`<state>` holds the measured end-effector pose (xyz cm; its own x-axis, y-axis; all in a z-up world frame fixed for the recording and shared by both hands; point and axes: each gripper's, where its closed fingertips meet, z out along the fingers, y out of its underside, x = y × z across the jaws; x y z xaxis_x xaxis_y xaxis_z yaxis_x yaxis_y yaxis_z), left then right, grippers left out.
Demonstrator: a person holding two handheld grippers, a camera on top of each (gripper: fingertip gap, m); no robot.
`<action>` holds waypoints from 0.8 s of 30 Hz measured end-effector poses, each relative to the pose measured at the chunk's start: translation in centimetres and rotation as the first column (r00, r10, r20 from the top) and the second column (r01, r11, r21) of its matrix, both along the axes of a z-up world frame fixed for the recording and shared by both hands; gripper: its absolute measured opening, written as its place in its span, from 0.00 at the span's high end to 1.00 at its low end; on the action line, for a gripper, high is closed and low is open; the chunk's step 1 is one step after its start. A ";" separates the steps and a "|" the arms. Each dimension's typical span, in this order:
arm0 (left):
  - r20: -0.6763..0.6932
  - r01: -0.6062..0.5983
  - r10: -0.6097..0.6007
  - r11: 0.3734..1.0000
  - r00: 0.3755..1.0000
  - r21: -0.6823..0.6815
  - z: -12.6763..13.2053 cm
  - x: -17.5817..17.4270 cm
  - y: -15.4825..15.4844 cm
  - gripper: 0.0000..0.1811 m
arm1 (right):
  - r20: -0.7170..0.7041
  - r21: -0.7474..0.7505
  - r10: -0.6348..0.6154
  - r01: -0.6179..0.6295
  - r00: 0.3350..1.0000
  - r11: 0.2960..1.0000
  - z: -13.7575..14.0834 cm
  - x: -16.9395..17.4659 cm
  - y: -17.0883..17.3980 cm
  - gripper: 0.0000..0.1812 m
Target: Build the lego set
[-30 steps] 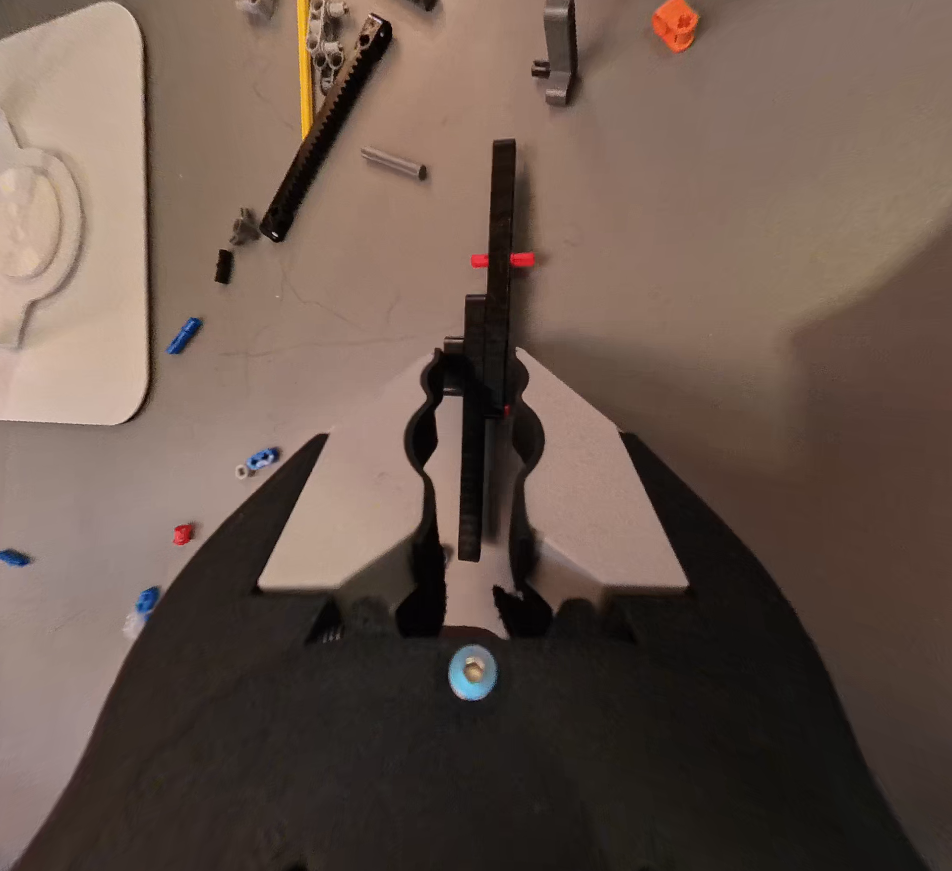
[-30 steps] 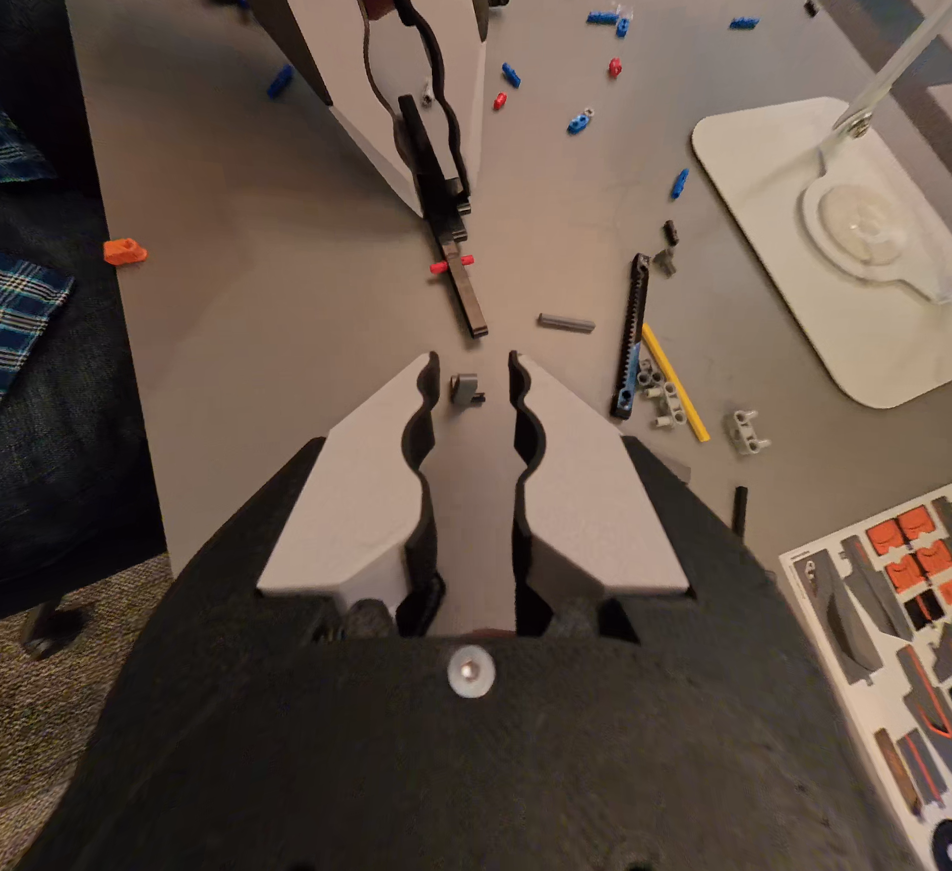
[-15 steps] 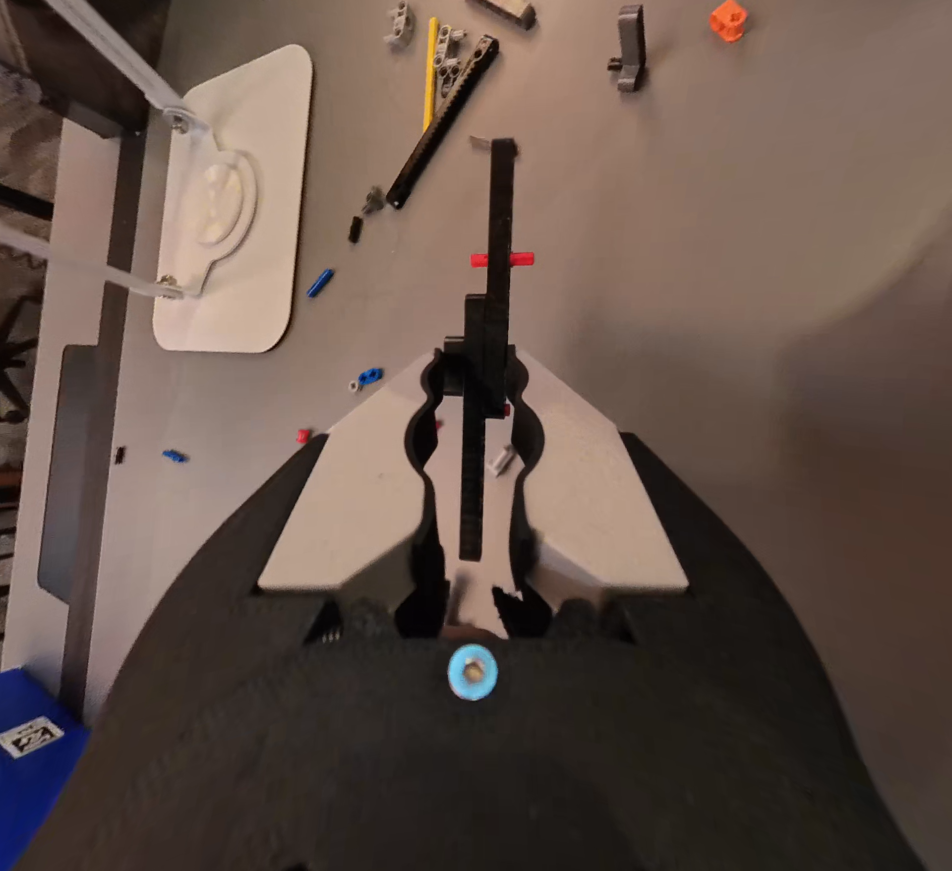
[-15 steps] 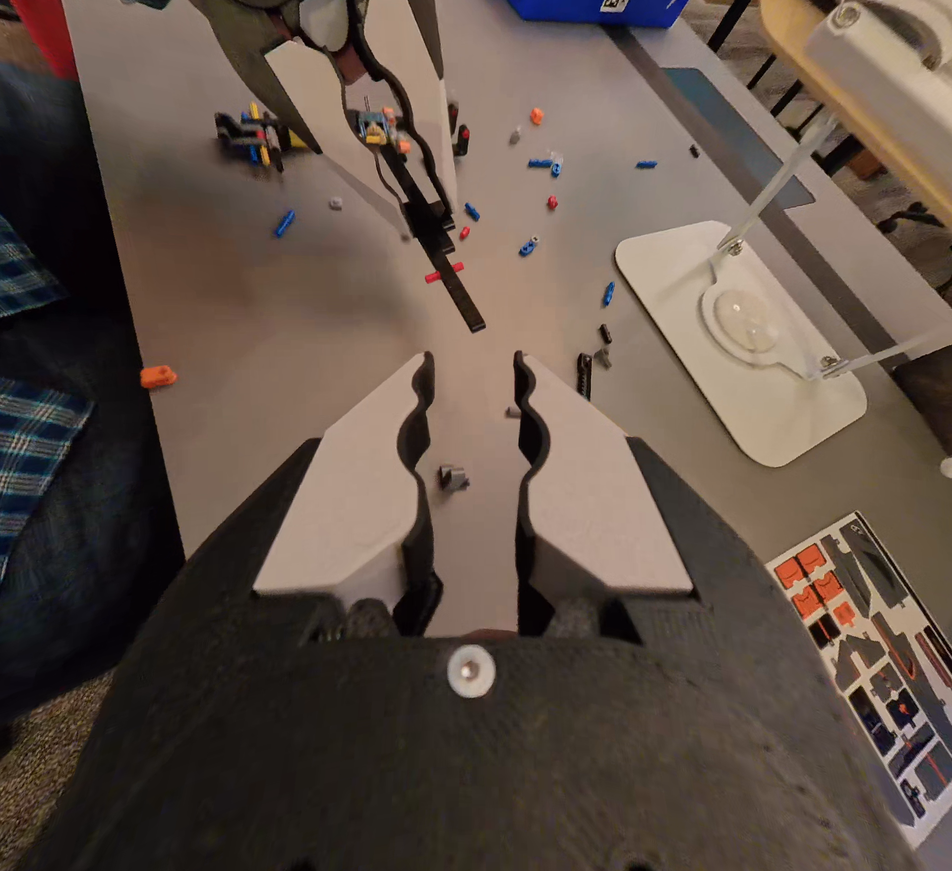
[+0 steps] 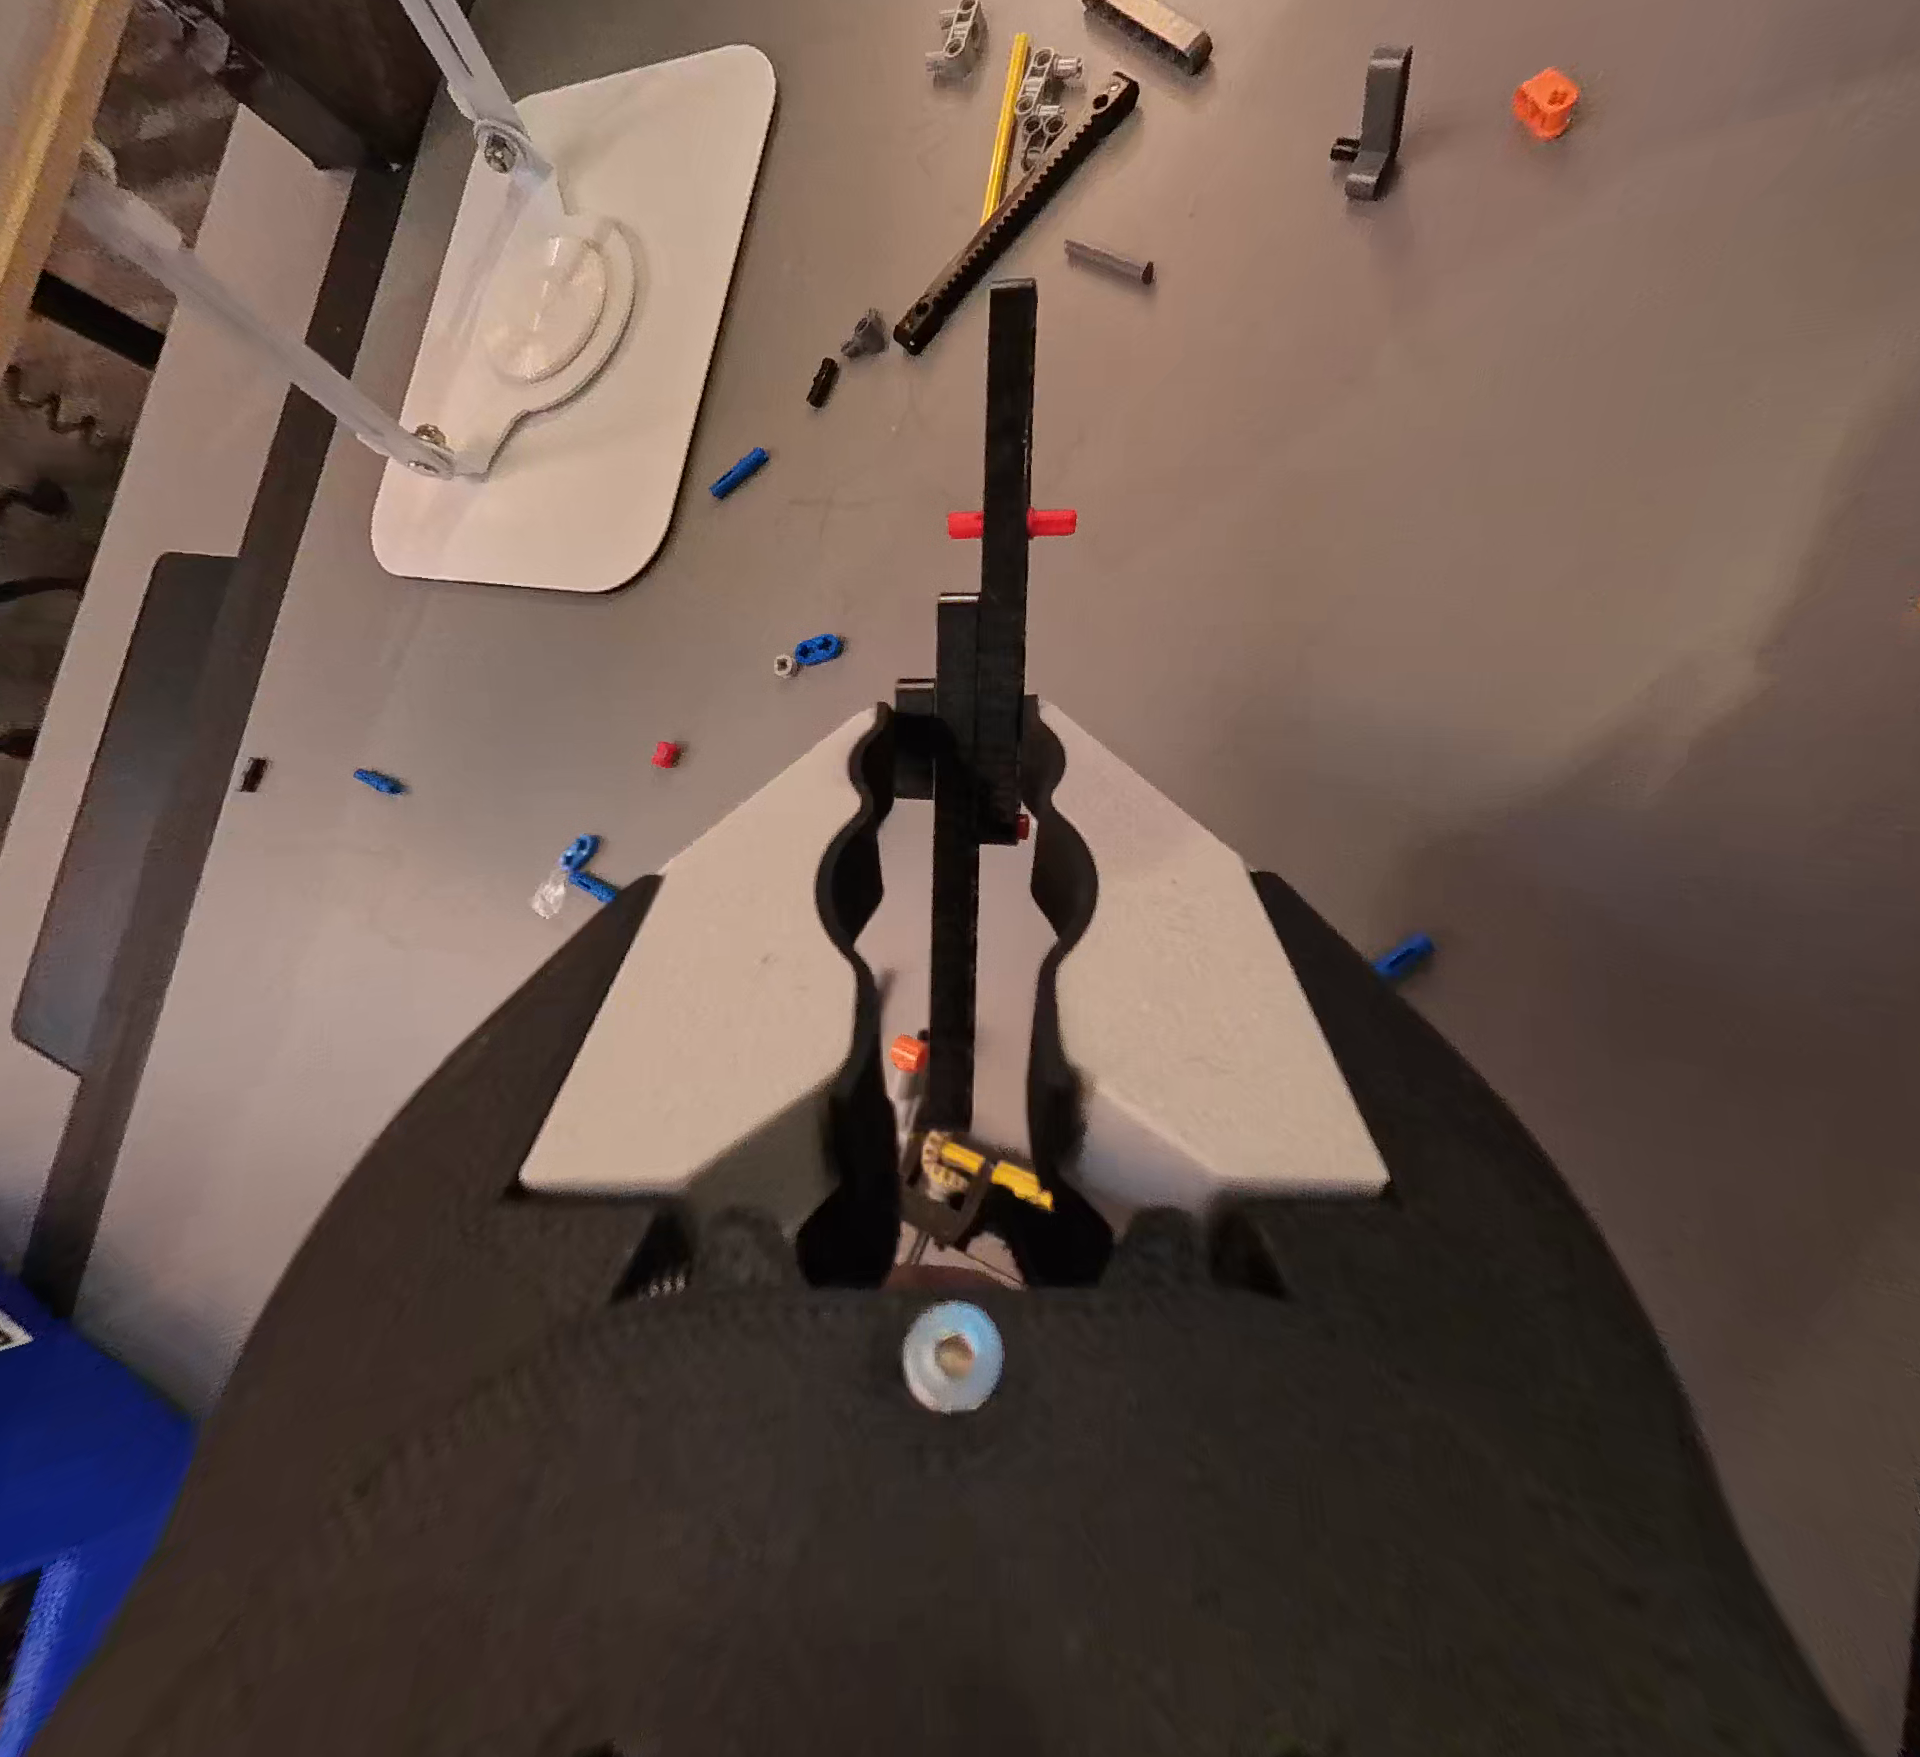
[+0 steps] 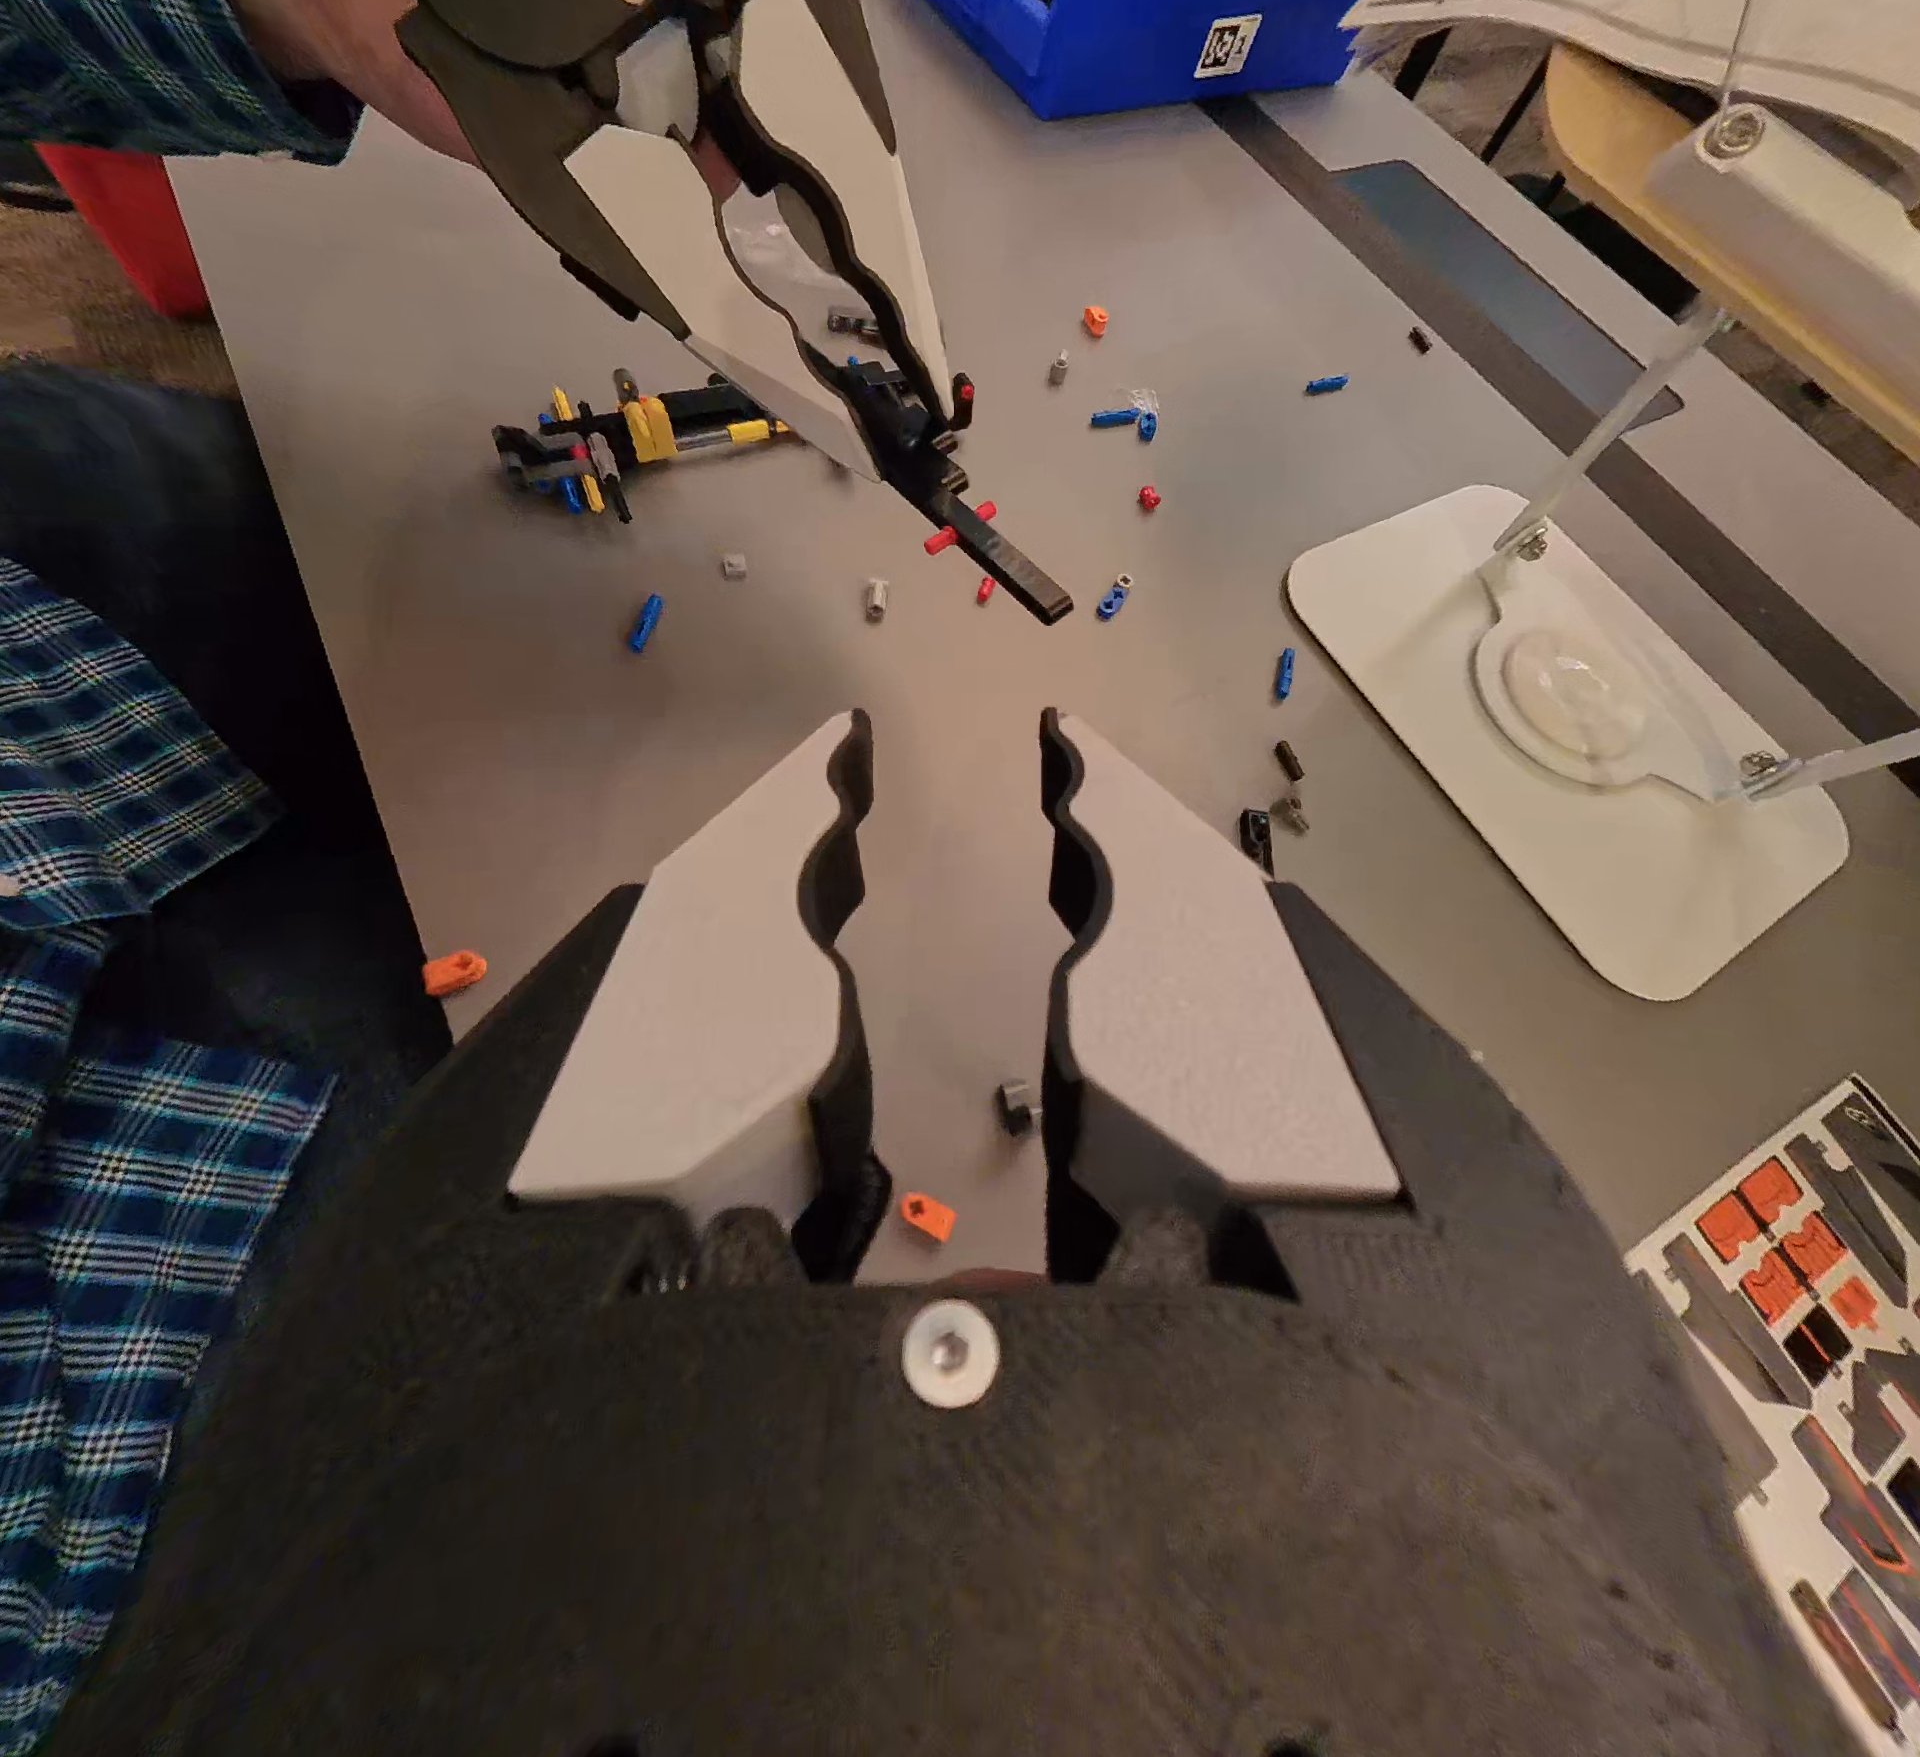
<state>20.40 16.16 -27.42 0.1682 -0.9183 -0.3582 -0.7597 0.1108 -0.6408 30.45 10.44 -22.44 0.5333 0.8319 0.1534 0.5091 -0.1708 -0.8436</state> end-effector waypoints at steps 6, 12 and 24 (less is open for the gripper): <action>0.037 -0.046 0.047 0.999 0.998 -0.019 0.2 -0.8 0.3 0.88 | -0.006 -0.016 -0.038 0.038 0.999 0.999 0.7 0.2 -0.6 0.83; 0.062 -0.077 0.077 0.997 0.995 0.003 0.7 -0.8 0.3 0.88 | -0.011 -0.032 -0.072 0.072 0.997 0.997 0.4 0.1 -1.2 0.83; 0.085 -0.082 0.081 0.997 0.993 0.008 1.3 -0.2 -0.2 0.88 | -0.132 -0.065 -0.187 0.180 0.973 0.982 1.0 -0.5 -2.6 0.82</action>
<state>20.18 15.97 -26.11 0.2728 -0.8960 -0.3502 -0.7095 0.0585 -0.7023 29.97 7.88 -21.42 0.6905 0.7228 0.0276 0.3456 -0.2961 -0.8905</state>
